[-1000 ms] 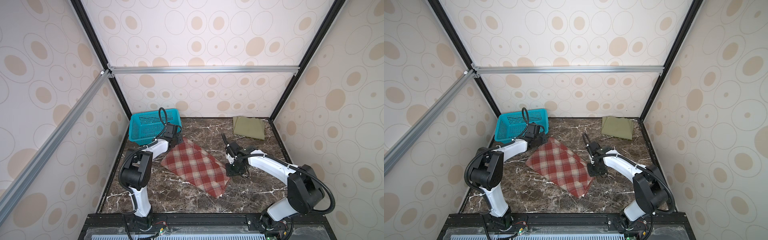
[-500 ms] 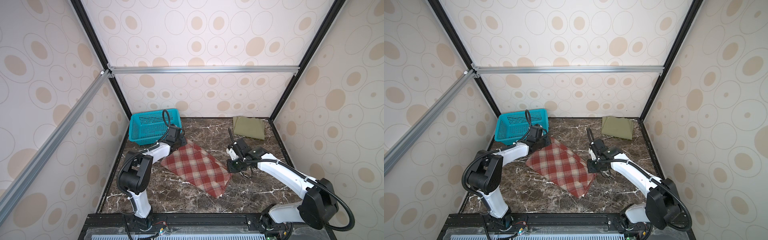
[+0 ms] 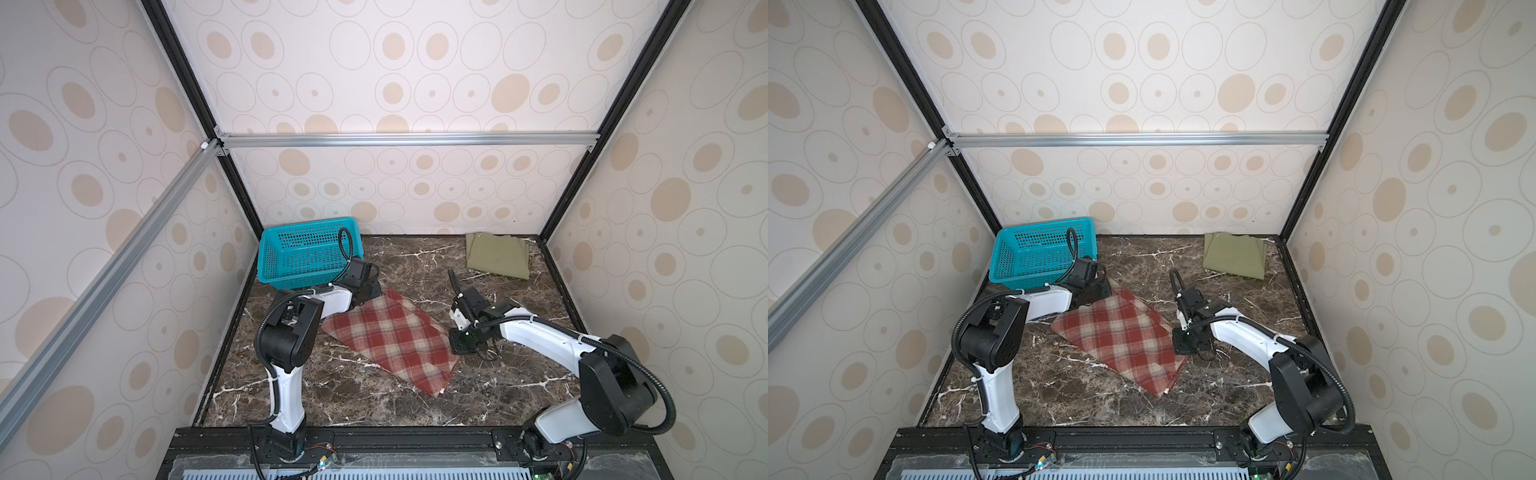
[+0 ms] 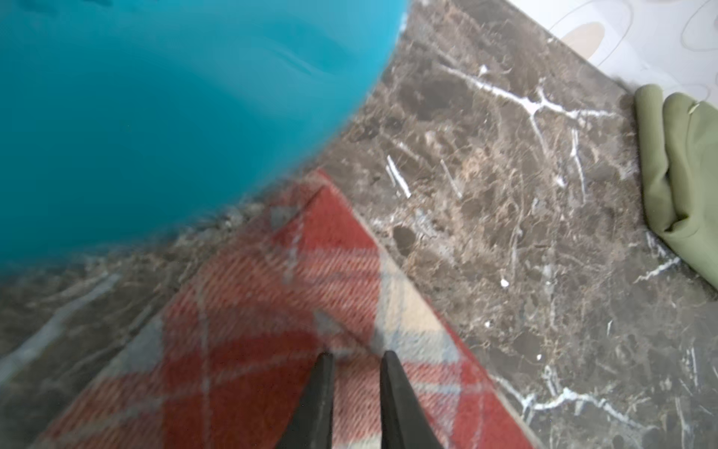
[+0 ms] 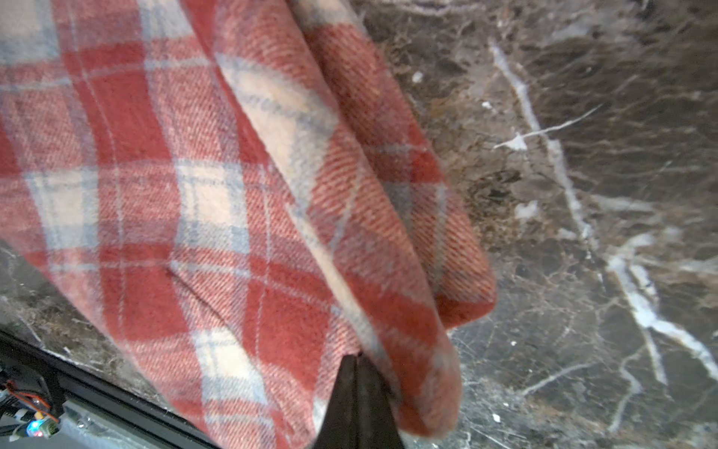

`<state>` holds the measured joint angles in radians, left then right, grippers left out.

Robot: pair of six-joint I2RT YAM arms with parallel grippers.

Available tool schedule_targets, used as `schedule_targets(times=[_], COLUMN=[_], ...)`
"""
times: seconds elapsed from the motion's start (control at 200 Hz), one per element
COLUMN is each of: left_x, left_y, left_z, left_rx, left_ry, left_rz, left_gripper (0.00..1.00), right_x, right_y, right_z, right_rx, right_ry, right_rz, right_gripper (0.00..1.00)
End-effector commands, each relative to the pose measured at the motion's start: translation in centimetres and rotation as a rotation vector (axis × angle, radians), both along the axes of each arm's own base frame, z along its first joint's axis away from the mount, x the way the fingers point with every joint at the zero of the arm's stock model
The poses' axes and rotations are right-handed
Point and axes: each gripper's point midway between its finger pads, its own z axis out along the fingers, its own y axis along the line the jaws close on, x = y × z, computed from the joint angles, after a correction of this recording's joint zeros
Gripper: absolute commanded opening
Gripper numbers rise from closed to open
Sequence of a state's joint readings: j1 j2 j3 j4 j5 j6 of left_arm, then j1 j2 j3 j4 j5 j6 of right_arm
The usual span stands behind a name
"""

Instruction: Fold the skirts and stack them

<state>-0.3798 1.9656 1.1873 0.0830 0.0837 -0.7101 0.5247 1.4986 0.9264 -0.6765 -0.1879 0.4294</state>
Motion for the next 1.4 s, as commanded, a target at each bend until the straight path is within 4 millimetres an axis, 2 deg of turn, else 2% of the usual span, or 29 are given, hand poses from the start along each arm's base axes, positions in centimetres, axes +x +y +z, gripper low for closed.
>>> schedule_targets(times=[0.0,0.165,0.245,0.52,0.755,0.84,0.965,1.245,1.32,1.395], left_x=[1.3,1.6,1.7,2.3,2.3,2.4,2.8,2.9,2.9,2.9], left_y=[-0.1,-0.3,-0.3,-0.3,0.0,0.1,0.5,0.4,0.3,0.2], left_z=[1.0,1.0,0.7,0.1,-1.3,-0.9,0.5,3.5,3.4,2.7], left_rx=[0.018,0.014,0.021,0.029,0.052,0.056,0.06,0.027,0.015,0.015], left_ry=[-0.046,-0.056,-0.054,-0.053,-0.03,-0.04,-0.073,-0.146,-0.152,-0.137], left_rz=[0.007,0.002,0.001,0.005,0.008,0.009,0.023,0.024,0.025,0.019], left_gripper=[0.22,0.21,0.21,0.21,0.21,0.21,0.21,0.22,0.22,0.22], right_x=[0.1,0.3,0.5,0.9,0.9,0.9,1.0,1.9,2.1,2.3], right_y=[-1.3,-1.6,-2.0,-2.6,-3.0,-3.2,-3.4,-2.0,-2.1,-2.3], right_z=[-0.5,0.4,0.3,-1.8,-4.0,-4.2,-3.4,0.6,0.8,0.1], right_rx=[-0.05,-0.052,-0.064,-0.073,-0.106,-0.121,-0.129,-0.027,-0.032,-0.054], right_ry=[0.011,-0.019,-0.019,0.04,0.091,0.093,0.08,-0.006,-0.019,-0.007], right_rz=[-0.031,-0.034,-0.044,-0.076,-0.079,-0.075,-0.073,-0.08,-0.086,-0.089], right_gripper=[0.0,0.0,0.0,0.0,0.0,0.0,0.0,0.0,0.0,0.0])
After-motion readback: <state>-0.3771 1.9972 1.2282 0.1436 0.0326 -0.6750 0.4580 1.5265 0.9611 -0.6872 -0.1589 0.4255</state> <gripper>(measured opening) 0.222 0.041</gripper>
